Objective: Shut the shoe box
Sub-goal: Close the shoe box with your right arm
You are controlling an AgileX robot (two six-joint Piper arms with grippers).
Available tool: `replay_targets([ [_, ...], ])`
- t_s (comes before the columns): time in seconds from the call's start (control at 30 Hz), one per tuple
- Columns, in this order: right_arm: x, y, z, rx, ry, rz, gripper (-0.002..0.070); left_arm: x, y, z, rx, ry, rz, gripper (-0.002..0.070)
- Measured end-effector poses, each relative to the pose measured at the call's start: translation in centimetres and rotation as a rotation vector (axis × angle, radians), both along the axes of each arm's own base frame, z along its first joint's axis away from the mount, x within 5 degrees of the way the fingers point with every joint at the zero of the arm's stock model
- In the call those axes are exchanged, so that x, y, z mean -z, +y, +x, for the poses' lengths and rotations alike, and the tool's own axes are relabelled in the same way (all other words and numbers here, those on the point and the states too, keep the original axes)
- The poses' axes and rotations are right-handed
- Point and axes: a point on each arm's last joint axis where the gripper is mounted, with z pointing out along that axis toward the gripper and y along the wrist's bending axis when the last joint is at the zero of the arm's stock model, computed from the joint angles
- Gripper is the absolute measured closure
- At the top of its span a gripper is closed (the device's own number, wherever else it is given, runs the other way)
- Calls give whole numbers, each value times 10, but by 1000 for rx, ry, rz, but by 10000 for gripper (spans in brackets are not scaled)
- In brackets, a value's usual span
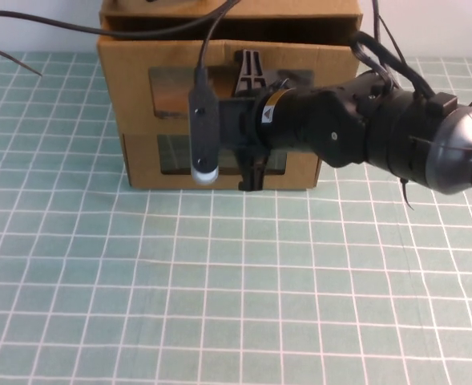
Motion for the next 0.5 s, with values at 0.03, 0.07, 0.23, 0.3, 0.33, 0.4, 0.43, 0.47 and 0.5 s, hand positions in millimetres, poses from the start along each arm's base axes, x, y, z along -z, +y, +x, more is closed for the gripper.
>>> replay_targets([
  [0.03, 0, -2, 5, 15, 0, 14, 687, 0, 0, 0, 0, 0, 0, 678],
  [0.07, 1, -4, 10, 28, 1, 26, 687, -1, 0, 0, 0, -2, 0, 678],
  [0.23, 3, -8, 28, 74, 13, 75, 687, 0, 0, 0, 1, -3, 1, 678],
  [0.3, 3, -7, 33, 86, 22, 95, 687, 0, 0, 0, 1, -3, 1, 678],
  [0.33, 2, -8, 35, 93, 29, 107, 687, 0, 0, 0, 2, -4, 1, 678],
  [0.4, 1, -8, 39, 105, 44, 132, 688, 0, 0, 0, 2, -4, 2, 678],
  [0.43, 0, -8, 40, 109, 53, 140, 688, 0, 0, 0, 1, -5, 1, 678],
  [0.47, 0, -7, 41, 109, 58, 142, 688, 0, 0, 0, 2, -6, 2, 678],
  [0.5, 0, -8, 41, 111, 66, 142, 688, 0, 0, 1, 2, -5, 1, 678],
])
